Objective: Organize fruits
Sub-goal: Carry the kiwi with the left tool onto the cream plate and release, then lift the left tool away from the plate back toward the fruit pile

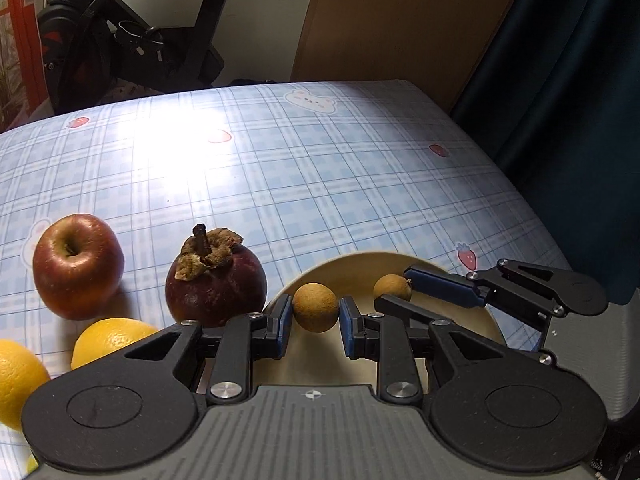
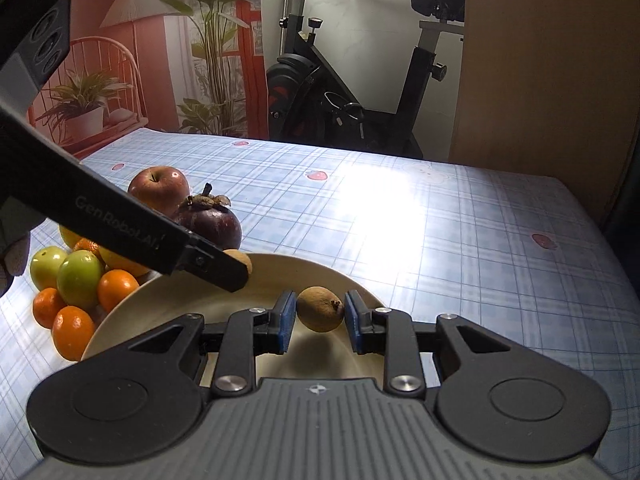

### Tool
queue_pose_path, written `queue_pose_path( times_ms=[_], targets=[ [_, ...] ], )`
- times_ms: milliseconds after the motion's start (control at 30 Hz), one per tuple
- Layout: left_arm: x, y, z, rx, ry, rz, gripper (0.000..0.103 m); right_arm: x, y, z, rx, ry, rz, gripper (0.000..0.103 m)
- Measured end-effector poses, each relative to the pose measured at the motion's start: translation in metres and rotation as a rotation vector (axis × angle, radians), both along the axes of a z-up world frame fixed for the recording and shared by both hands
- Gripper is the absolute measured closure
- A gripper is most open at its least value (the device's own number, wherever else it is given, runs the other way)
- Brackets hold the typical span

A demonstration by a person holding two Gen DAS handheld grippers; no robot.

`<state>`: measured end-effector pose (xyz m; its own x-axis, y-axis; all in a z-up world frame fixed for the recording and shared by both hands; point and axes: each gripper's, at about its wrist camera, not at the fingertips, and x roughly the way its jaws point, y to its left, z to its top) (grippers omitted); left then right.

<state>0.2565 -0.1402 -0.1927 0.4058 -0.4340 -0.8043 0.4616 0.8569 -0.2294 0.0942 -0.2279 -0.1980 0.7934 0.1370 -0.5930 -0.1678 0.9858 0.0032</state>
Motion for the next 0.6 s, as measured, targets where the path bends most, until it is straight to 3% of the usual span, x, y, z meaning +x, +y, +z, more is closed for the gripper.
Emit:
queue_pose_path(
  times_ms=[367, 600],
  targets=[
    [0.011, -0.01, -0.012, -0.044, 0.052, -0.019, 0.075, 0.003, -0.001, -0.003, 0.007, -0.006, 0.006, 0.071],
    [-0.005, 0.014, 0.014, -0.097, -0.003, -0.002, 0.075, -0.017, -0.004, 0.012, 0.023, -0.034, -0.057, 0.066]
  ],
)
